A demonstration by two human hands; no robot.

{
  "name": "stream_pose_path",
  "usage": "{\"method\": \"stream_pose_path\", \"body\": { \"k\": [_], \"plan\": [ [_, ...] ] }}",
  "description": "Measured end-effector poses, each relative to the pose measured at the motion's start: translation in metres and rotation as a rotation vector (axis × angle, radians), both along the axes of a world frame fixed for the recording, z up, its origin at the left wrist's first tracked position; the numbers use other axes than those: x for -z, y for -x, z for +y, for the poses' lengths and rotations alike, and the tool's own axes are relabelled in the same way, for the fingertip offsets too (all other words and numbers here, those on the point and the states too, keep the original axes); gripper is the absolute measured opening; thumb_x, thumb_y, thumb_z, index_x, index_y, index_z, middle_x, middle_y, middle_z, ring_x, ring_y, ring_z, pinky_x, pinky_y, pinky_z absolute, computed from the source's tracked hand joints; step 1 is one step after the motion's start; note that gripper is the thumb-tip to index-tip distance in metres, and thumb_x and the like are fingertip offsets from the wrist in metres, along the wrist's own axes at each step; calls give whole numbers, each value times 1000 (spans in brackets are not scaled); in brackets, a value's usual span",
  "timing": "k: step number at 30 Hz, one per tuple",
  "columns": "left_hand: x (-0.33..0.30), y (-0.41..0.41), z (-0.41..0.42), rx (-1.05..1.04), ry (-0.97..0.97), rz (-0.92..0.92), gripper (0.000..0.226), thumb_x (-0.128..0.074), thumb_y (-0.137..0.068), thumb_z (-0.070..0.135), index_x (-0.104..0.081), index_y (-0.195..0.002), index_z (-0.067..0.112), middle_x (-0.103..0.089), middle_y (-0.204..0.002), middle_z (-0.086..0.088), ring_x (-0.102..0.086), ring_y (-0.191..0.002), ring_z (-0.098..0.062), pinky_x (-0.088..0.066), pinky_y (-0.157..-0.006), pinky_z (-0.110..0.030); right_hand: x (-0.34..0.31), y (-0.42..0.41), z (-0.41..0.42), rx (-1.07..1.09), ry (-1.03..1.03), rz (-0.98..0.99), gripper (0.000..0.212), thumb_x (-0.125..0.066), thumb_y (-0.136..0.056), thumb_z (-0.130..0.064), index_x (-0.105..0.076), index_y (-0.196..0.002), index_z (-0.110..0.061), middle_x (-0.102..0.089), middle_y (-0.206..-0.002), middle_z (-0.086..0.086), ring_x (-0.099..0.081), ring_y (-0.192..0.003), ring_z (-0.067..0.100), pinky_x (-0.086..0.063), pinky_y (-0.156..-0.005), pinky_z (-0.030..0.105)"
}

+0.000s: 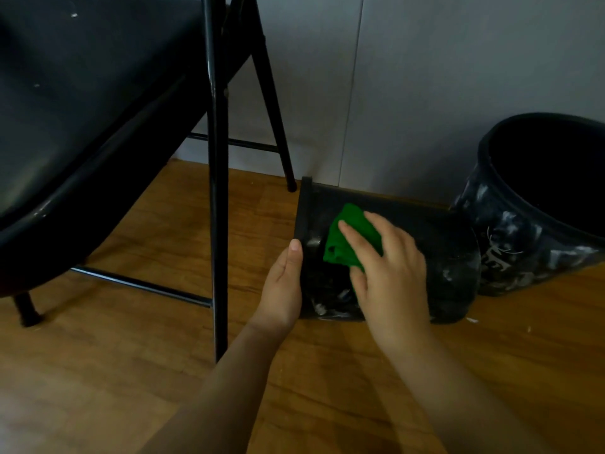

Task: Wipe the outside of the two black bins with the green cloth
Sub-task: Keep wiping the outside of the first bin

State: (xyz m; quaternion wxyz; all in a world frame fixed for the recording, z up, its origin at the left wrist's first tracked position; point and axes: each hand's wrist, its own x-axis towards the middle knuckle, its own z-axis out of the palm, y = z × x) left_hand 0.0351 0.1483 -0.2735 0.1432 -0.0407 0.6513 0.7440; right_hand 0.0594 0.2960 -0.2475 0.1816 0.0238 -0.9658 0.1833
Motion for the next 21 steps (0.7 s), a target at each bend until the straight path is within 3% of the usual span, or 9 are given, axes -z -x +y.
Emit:
{"method": "stream_pose_path", "body": {
  "k": [5,8,11,14,17,21],
  "plan": [
    [-1,0,0,-32,-3,-21,57,-35,-94,52,-63,-121,11,-69,-114,-15,-66,-108,-23,-56,-88,-34,9,-14,-1,-291,-217,-11,68,-60,-74,-16,-49,-139,-32,-45,-143,8,-44,-127,35,-41,-101,55],
    [-1,-1,-2,-23,-1,-69,51,-34,-97,53,-64,-122,20,-71,-117,-4,-65,-113,-18,-50,-101,-42,12,-14,16,-135,-145,-14,68,-62,-74,-13,-49,-139,-30,-45,-142,9,-43,-128,34,-39,-102,55],
    [-3,1,-1,-26,14,-95,47,-34,-99,54,-65,-118,26,-71,-115,-2,-66,-112,-18,-49,-102,-45,7,-9,8,86,-14,-32,66,-66,-76,-15,-50,-139,-27,-42,-144,9,-39,-129,33,-38,-103,54],
    [-2,4,0,-35,-4,-86,60,-40,-90,63,-64,-123,19,-70,-117,-6,-65,-113,-19,-50,-101,-39,8,-11,-13,-61,-67,-20,67,-62,-74,-18,-49,-138,-29,-42,-144,8,-40,-130,34,-38,-104,55],
    [1,2,-2,-35,0,-43,55,-36,-91,55,-66,-116,15,-72,-112,-8,-67,-108,-19,-55,-90,-29,14,-15,-8,-246,-202,-5,68,-59,-74,-16,-48,-140,-31,-44,-144,8,-42,-128,34,-39,-103,55],
    [1,1,-3,-6,-1,-76,47,-32,-99,52,-66,-118,24,-73,-113,1,-67,-109,-13,-52,-95,-34,16,-10,15,-6,-23,3,69,-64,-75,-10,-49,-139,-29,-42,-144,8,-38,-130,32,-36,-104,54]
  ]
}}
